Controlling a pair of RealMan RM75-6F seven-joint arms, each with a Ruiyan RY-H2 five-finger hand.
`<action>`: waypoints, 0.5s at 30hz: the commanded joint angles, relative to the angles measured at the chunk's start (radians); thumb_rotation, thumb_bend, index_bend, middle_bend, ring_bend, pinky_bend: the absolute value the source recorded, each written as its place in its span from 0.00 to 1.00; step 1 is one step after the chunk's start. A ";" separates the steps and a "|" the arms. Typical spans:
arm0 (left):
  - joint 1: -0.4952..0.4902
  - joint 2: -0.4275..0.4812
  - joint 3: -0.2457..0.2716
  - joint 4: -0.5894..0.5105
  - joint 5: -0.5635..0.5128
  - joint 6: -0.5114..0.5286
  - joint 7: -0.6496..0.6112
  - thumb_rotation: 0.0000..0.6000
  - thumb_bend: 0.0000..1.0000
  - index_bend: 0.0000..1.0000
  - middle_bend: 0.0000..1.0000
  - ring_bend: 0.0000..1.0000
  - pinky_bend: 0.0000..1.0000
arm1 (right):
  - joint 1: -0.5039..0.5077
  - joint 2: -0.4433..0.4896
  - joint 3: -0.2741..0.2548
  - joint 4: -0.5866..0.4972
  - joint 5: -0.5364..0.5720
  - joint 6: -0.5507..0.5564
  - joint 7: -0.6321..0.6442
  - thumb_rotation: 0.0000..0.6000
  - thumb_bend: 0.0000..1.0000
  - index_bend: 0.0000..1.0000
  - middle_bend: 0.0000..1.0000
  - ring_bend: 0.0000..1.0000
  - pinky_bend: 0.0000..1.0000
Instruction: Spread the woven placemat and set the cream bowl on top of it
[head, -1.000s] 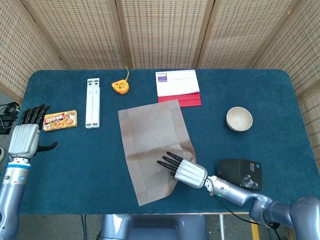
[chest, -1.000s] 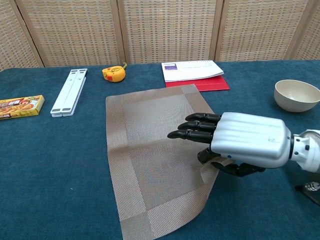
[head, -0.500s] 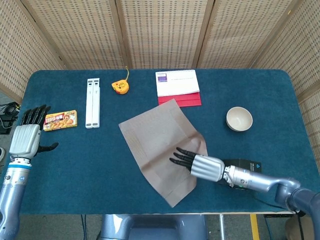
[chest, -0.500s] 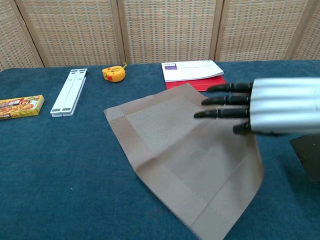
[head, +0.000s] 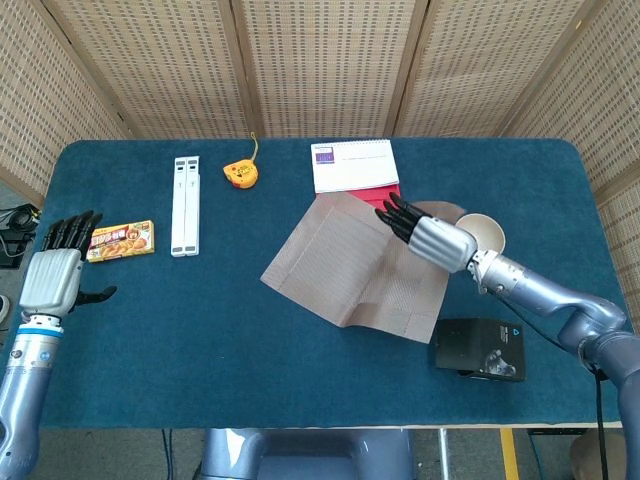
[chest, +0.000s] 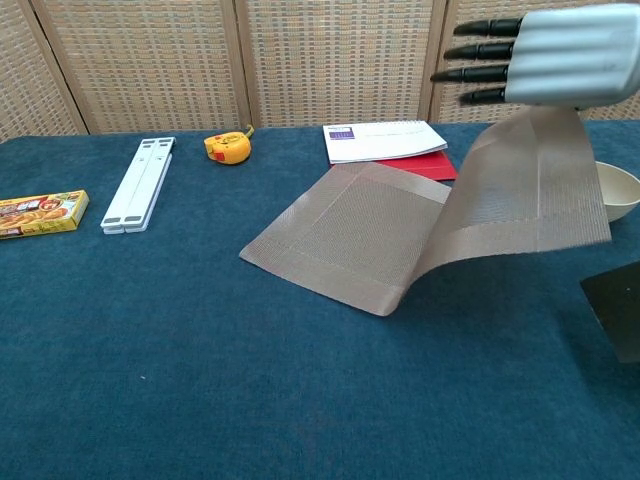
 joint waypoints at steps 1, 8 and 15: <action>-0.003 -0.002 0.002 0.001 0.002 -0.004 0.002 1.00 0.00 0.00 0.00 0.00 0.00 | -0.039 0.002 0.037 -0.002 0.057 0.052 -0.017 1.00 0.00 0.00 0.00 0.00 0.00; -0.006 -0.005 0.011 0.008 0.025 -0.010 -0.006 1.00 0.00 0.00 0.00 0.00 0.00 | -0.161 0.079 0.066 -0.176 0.186 0.128 0.074 1.00 0.00 0.00 0.00 0.00 0.00; -0.025 -0.023 0.025 0.039 0.066 -0.036 -0.015 1.00 0.00 0.00 0.00 0.00 0.00 | -0.323 0.203 0.042 -0.484 0.297 0.188 0.187 1.00 0.00 0.00 0.00 0.00 0.00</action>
